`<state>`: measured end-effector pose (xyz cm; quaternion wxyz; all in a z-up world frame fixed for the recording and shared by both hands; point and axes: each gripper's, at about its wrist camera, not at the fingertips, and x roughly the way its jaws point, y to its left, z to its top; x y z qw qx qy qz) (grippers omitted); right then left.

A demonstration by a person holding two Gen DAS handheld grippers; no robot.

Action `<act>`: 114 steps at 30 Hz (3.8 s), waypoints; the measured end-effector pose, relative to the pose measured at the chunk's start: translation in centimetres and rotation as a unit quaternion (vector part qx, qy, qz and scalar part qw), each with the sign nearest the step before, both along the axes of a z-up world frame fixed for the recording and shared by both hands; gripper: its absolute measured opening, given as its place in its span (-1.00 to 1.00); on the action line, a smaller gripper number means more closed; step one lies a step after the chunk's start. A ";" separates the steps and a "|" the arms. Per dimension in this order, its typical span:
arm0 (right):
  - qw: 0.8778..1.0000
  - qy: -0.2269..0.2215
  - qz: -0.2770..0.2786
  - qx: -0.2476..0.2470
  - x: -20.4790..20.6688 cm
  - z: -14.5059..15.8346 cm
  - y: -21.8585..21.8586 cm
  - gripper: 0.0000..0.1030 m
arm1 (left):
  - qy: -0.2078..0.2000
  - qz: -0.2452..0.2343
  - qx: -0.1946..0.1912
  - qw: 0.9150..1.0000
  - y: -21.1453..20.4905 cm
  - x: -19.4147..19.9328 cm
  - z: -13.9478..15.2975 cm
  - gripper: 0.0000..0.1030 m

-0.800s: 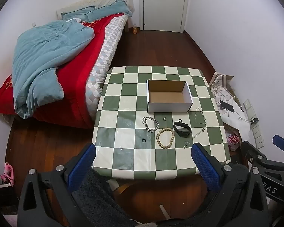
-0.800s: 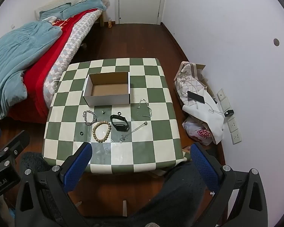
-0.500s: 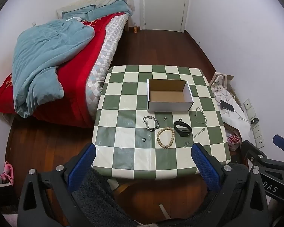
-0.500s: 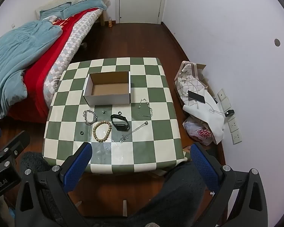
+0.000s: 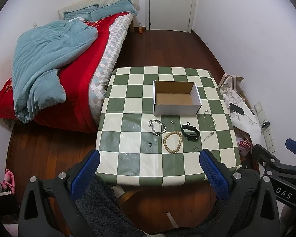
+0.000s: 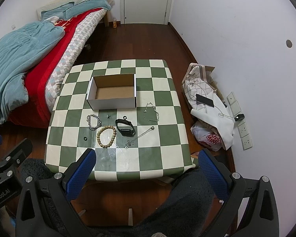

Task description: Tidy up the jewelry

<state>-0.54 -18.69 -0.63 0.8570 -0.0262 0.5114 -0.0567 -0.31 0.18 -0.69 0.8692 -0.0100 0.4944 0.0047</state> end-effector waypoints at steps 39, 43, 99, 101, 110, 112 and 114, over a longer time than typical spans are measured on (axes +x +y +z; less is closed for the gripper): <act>1.000 -0.001 -0.001 0.000 -0.1 0.4 -0.3 1.00 | 0.000 -0.002 0.003 1.000 -0.2 -0.1 0.2 0.99; 1.000 -0.001 0.000 0.000 -0.1 0.4 -0.4 1.00 | -0.001 -0.002 0.003 1.000 -0.2 -0.1 0.3 0.99; 0.987 0.137 -0.052 0.060 13.0 -21.7 -5.3 0.10 | 0.156 -0.028 0.202 0.966 -5.1 13.5 -22.7 0.70; 0.986 0.147 -0.048 0.062 13.5 -23.3 -4.9 0.10 | 0.175 -0.031 0.197 0.964 -5.4 13.9 -24.4 0.58; 0.982 0.161 -0.045 0.087 14.6 -25.8 -4.4 0.10 | 0.179 -0.042 0.170 0.968 -6.3 15.2 -26.7 0.22; 0.981 0.161 -0.045 0.099 15.1 -26.1 -4.5 0.10 | 0.176 -0.049 0.156 0.971 -6.4 15.1 -26.6 -0.10; 0.979 0.161 -0.043 0.114 15.7 -26.5 -4.4 0.10 | 0.180 -0.054 0.134 0.973 -6.4 15.1 -26.6 -0.85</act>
